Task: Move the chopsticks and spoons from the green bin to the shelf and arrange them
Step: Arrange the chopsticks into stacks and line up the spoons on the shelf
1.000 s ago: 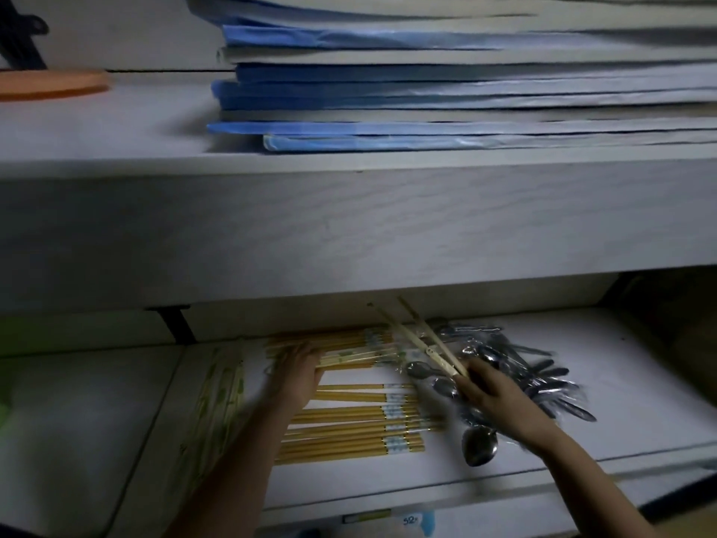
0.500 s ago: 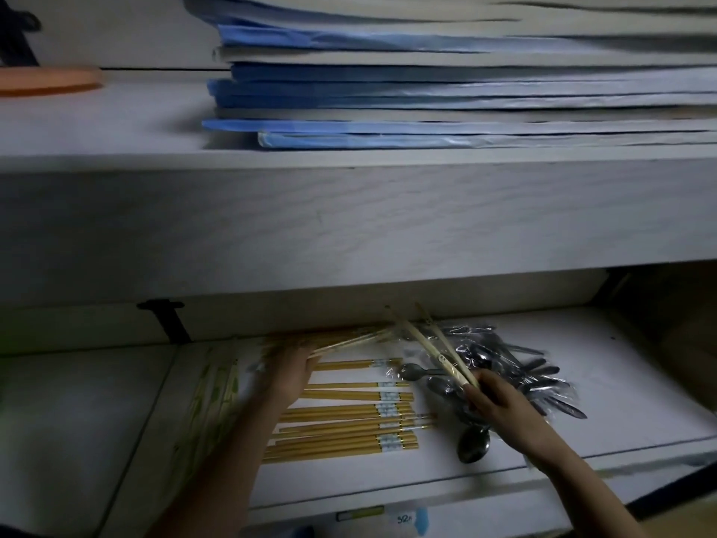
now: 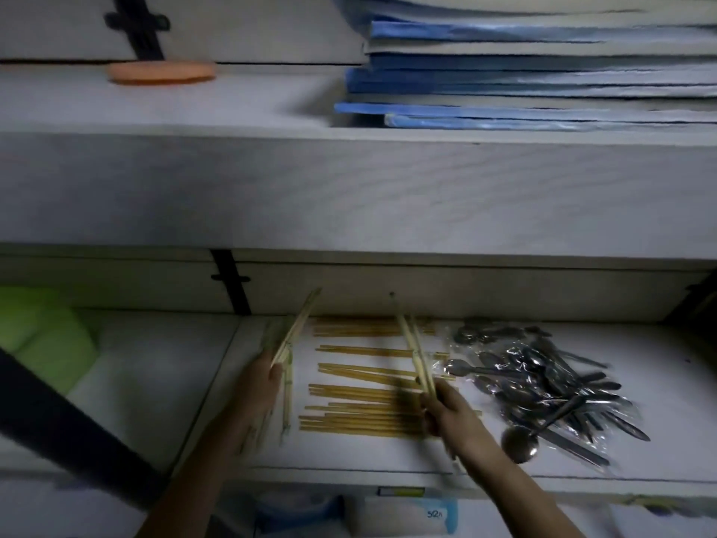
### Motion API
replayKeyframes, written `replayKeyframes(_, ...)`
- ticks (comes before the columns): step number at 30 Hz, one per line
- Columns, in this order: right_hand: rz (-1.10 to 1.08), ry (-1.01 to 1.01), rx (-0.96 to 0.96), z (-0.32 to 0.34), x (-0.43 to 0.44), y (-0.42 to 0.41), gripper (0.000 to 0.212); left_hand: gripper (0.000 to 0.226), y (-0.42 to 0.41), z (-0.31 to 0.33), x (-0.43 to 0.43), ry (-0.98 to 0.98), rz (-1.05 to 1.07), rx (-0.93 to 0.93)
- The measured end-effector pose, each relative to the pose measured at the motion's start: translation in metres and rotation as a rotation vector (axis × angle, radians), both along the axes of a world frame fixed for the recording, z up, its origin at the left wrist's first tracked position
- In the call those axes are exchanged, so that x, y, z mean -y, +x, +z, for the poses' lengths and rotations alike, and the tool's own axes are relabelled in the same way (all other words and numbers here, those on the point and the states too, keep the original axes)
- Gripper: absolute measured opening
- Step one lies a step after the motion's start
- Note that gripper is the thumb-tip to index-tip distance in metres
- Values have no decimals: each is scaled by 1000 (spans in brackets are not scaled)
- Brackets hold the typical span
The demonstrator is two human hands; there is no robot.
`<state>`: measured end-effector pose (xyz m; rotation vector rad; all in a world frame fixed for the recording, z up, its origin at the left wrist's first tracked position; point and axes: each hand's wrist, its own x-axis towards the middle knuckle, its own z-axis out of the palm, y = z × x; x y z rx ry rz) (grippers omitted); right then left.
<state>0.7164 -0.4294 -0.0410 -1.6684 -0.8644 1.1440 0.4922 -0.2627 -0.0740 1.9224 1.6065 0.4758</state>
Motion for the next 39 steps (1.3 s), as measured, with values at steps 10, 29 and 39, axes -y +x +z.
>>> replayKeyframes(10,182,-34,12,-21,-77,-126,24,19,-27,-8,10,23,220,-112)
replayKeyframes(29,187,-54,434,-32,-127,-166,34,52,-41,-5,-7,-14,276,-136)
replayKeyframes(39,214,-129,233,-37,-144,-164,32,59,-10,10,-11,-193,260,-23)
